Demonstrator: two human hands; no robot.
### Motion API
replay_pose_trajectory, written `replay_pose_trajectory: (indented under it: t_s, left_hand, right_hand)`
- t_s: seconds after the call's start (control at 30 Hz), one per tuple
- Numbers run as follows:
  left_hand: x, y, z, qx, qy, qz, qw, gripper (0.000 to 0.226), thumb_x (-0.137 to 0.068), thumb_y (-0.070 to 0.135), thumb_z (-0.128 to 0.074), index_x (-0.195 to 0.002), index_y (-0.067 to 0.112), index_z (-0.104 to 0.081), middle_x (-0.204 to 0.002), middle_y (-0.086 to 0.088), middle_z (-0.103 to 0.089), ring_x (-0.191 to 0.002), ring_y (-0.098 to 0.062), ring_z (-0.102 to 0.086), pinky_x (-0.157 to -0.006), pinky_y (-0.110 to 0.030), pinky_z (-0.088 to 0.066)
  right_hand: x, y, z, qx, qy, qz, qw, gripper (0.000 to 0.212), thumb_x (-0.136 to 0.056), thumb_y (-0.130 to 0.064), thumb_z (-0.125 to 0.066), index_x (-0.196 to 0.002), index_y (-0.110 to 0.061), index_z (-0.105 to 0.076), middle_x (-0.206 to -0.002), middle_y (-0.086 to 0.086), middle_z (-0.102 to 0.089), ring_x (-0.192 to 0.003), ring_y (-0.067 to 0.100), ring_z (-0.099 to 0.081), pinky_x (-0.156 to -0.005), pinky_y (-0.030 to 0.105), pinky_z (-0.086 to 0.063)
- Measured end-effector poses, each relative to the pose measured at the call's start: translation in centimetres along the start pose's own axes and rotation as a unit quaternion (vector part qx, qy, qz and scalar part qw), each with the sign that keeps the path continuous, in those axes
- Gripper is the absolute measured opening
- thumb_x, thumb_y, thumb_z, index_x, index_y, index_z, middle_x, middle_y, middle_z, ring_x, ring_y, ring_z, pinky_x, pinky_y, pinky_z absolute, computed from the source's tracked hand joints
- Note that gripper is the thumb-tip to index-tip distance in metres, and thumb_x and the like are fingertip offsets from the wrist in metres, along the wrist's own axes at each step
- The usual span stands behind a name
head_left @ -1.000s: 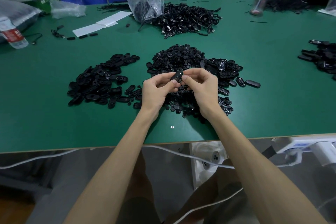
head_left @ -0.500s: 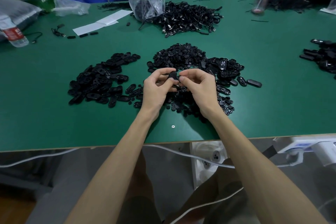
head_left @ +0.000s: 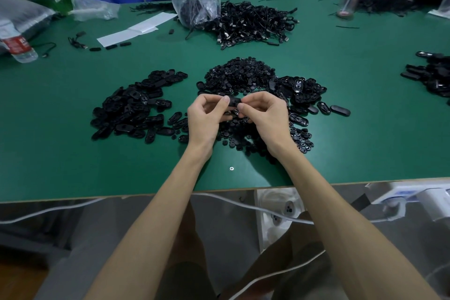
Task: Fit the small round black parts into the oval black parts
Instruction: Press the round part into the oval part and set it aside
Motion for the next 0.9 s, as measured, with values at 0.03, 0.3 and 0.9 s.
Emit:
replay_pose_trajectory:
  t_s: [0.03,0.3,0.9]
  left_hand:
    - [0.0,0.0,0.0,0.000,-0.001,0.001,1.000,0.016,-0.096,0.011,-0.074,-0.103,-0.001,-0.067,-0.099,-0.018,-0.076,-0.089,-0.028,-0.078,-0.072,-0.032,-0.063]
    - [0.1,0.2,-0.4,-0.026,-0.024,-0.010,0.999,0.011,-0.094,0.013,-0.077,-0.096,0.004,-0.071,-0.092,-0.010,-0.078,-0.086,-0.026,-0.078,-0.068,-0.029,-0.061]
    - [0.6,1.2,-2.1,-0.142,-0.090,-0.087,0.982,0.016,-0.098,-0.002,-0.065,-0.114,-0.002,-0.072,-0.097,-0.013,-0.077,-0.084,-0.024,-0.077,-0.082,-0.034,-0.063]
  right_hand:
    - [0.0,0.0,0.0,0.002,0.003,-0.001,1.000,0.012,-0.087,-0.008,-0.081,-0.097,-0.007,-0.073,-0.081,0.002,-0.077,-0.072,0.013,-0.074,-0.062,0.020,-0.054]
    - [0.1,0.0,0.1,0.036,0.012,0.004,0.999,0.011,-0.087,-0.010,-0.081,-0.094,-0.008,-0.073,-0.079,0.003,-0.076,-0.070,0.011,-0.072,-0.062,0.021,-0.054]
    - [0.4,-1.0,0.4,0.128,0.039,0.019,0.991,0.007,-0.089,-0.015,-0.079,-0.094,-0.010,-0.077,-0.083,-0.001,-0.076,-0.078,0.012,-0.070,-0.074,0.022,-0.056]
Point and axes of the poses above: each hand's wrist, its own x-axis away from the middle knuckle, its own z-axis out of the back of the hand, y = z × x, the point moved 8 cm from there along -x, towards the middle knuckle
